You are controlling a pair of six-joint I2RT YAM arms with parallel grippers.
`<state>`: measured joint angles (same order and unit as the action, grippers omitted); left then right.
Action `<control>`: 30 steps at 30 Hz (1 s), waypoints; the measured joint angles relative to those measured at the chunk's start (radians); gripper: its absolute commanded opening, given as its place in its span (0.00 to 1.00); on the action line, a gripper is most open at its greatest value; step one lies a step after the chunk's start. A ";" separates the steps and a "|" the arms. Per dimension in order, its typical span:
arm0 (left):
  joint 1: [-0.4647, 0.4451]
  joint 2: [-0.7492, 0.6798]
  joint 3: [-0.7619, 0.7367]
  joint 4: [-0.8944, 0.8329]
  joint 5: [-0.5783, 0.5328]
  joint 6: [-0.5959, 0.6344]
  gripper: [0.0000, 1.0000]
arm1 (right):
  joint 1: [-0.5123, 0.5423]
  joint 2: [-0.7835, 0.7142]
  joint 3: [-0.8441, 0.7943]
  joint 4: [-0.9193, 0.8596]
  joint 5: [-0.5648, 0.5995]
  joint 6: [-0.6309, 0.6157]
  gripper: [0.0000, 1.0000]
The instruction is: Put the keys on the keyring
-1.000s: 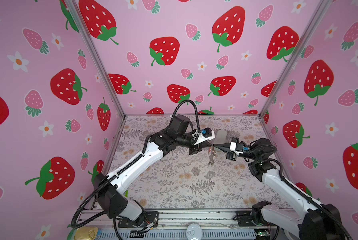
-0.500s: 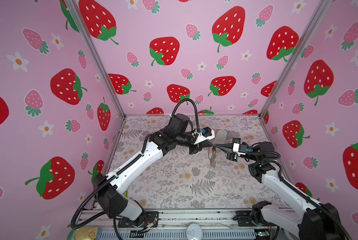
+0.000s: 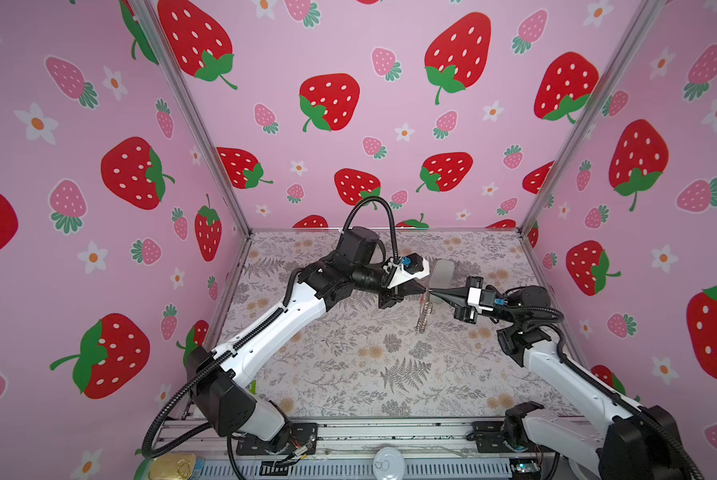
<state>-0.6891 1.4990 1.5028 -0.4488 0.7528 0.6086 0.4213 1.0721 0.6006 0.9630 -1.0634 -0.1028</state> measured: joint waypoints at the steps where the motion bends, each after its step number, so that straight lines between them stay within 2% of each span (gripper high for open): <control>1: 0.000 0.000 0.000 0.000 0.001 0.000 0.00 | 0.000 0.000 0.000 0.002 0.000 0.002 0.00; 5: 0.000 0.000 0.000 0.002 0.004 -0.002 0.05 | 0.000 0.000 -0.002 0.008 0.000 0.005 0.00; 6: 0.000 0.000 0.000 0.003 0.004 -0.002 0.11 | 0.000 -0.001 -0.002 0.008 0.000 0.005 0.00; 10: 0.000 0.000 0.000 -0.001 -0.006 -0.001 0.18 | 0.000 -0.007 -0.002 0.012 0.002 0.005 0.00; 14: 0.000 0.000 0.000 0.000 -0.012 -0.002 0.21 | 0.000 -0.009 -0.002 0.018 0.003 0.004 0.00; 19: 0.000 -0.006 -0.001 0.005 -0.012 -0.003 0.15 | 0.000 -0.009 -0.002 0.017 0.003 0.004 0.00; 23: 0.000 -0.010 -0.001 0.006 -0.009 -0.002 0.07 | 0.000 -0.009 -0.002 0.017 0.004 0.003 0.00; 24: 0.000 -0.010 -0.001 0.005 -0.008 -0.002 0.01 | 0.000 -0.009 -0.002 0.017 0.004 0.003 0.00; 30: 0.000 -0.008 0.000 0.000 0.002 0.005 0.00 | 0.000 -0.009 -0.002 0.017 0.004 0.003 0.00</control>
<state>-0.6891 1.4914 1.5024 -0.4484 0.7547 0.6132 0.4213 1.0634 0.5991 0.9802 -1.0592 -0.1001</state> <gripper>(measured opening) 0.051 0.046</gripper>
